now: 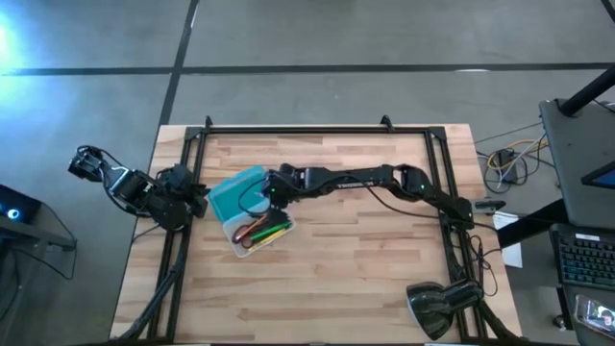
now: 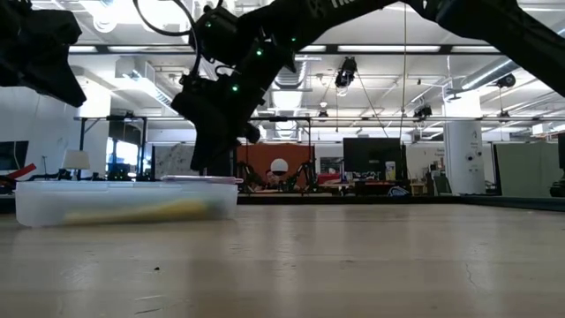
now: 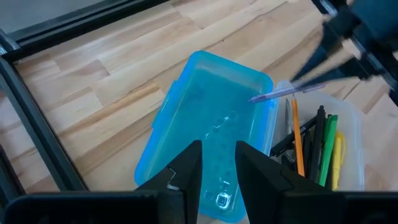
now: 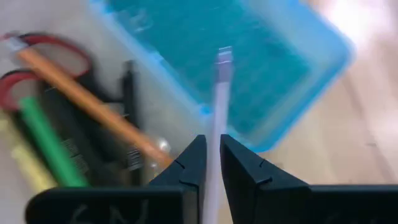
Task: Pick & place school supplies into a supply box
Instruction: Put the purple pen into the blue supply box, then close the blue supply box
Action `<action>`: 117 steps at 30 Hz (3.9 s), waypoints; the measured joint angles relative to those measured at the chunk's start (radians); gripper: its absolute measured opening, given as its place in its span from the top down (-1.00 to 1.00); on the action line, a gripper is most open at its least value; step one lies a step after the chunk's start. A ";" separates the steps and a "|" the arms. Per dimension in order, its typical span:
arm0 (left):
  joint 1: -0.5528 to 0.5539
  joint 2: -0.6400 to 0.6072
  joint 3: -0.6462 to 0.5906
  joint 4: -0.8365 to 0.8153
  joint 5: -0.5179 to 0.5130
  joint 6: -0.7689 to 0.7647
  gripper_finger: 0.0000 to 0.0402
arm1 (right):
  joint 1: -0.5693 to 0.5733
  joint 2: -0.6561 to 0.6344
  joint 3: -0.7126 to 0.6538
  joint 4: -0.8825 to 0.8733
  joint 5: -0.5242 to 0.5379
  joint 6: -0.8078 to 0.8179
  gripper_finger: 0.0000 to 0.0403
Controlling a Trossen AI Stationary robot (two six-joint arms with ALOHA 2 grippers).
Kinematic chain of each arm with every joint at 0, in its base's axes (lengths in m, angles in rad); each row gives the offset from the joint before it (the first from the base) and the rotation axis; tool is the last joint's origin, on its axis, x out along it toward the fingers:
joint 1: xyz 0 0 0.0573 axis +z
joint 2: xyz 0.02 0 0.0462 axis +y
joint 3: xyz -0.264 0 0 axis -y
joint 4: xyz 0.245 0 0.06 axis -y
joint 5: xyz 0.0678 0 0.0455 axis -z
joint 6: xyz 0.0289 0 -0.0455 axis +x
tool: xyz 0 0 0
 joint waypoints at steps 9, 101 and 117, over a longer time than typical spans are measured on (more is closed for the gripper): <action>0.000 0.000 0.000 0.002 -0.003 -0.003 0.60 | 0.013 0.000 -0.003 -0.006 -0.085 -0.027 0.81; 0.295 -0.014 -0.117 0.125 -0.093 -0.155 0.60 | 0.047 -0.094 -0.106 -0.066 -0.410 0.399 0.96; 0.305 0.005 -0.132 0.225 -0.067 -0.077 0.60 | 0.070 -0.115 -0.283 -0.015 -0.228 0.415 0.96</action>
